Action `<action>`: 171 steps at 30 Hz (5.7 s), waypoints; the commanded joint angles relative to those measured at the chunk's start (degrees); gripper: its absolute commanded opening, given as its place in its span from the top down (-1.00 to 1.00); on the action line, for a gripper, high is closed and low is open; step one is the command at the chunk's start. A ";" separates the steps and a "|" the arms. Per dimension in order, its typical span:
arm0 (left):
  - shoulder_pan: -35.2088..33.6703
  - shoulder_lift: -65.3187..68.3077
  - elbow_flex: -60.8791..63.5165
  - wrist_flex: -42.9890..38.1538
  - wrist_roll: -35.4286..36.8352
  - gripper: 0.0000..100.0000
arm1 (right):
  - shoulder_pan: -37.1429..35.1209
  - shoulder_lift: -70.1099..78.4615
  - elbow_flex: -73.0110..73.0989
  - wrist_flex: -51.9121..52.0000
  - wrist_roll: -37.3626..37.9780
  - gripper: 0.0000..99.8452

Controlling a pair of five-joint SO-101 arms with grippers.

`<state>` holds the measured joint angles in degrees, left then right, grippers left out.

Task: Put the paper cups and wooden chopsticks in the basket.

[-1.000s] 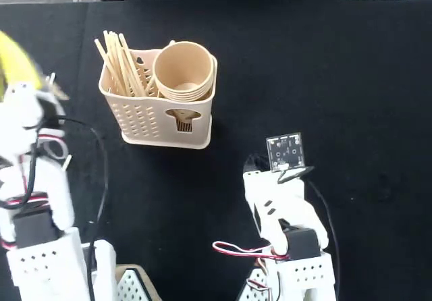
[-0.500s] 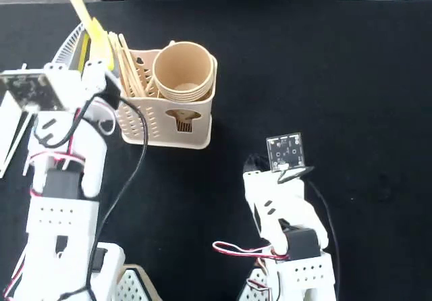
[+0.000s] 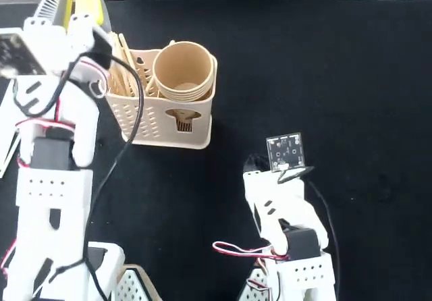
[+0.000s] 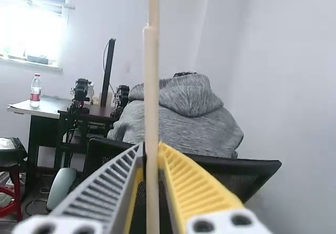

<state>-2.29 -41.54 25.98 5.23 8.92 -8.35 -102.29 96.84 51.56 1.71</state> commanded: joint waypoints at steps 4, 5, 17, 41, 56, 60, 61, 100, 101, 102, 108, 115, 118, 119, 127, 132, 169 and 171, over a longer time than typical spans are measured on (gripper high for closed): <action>-0.31 7.30 -1.19 -0.35 0.09 0.94 | 0.62 -0.66 -0.04 -0.26 0.62 0.97; -0.31 8.62 -0.22 -2.20 0.09 0.94 | 0.62 -0.66 -0.04 -0.18 0.62 0.97; -1.71 14.24 10.42 -10.73 0.26 0.94 | 0.62 -0.66 -0.04 -0.26 0.62 0.97; -13.67 -10.20 4.00 45.36 -9.23 0.65 | 0.70 -0.66 -0.04 -0.09 0.62 0.97; -31.34 24.79 0.75 66.46 -42.11 0.66 | 0.70 -0.66 -0.04 0.00 0.62 0.97; -32.22 32.00 2.95 59.08 -46.42 0.66 | 0.70 -0.66 -0.04 0.00 0.62 0.97; -32.22 33.85 3.47 57.58 -47.30 0.66 | 0.70 -0.66 -0.04 0.00 0.62 0.97; -30.29 19.52 9.19 54.07 -55.03 0.94 | 0.70 -0.66 -0.04 0.00 0.62 0.97; -29.76 13.98 10.95 53.98 -54.07 0.94 | 0.70 -0.66 -0.04 0.00 0.62 0.97; -29.05 8.26 12.35 53.98 -52.92 0.94 | 0.70 -0.66 -0.04 0.00 0.62 0.97; -25.80 -21.36 18.77 43.78 -41.85 0.94 | 0.70 -0.66 -0.04 0.09 0.62 0.97; -22.90 -35.25 25.36 16.88 -22.86 0.94 | 0.70 -0.66 -0.04 0.09 0.62 0.97; -19.56 -34.37 23.60 10.20 -15.65 0.94 | 0.70 -0.66 -0.04 0.09 0.62 0.97; -18.68 -33.76 22.55 8.44 -12.31 0.94 | 0.70 -0.66 -0.04 0.09 0.62 0.97; -14.11 -25.23 5.76 6.77 6.51 0.94 | 0.70 -0.66 -0.04 0.09 0.62 0.97; -10.51 -18.29 3.91 6.86 9.32 0.94 | 0.70 -0.66 -0.04 0.09 0.62 0.97; -23.34 -3.52 -10.24 34.99 -2.20 0.65 | 0.70 -0.66 -0.04 0.00 0.62 0.97; -28.00 3.52 -14.02 39.12 -5.63 0.65 | 0.70 -0.66 -0.04 0.00 0.62 0.97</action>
<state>-23.56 -45.67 18.59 40.04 7.52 -8.35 -102.29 96.84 51.56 1.71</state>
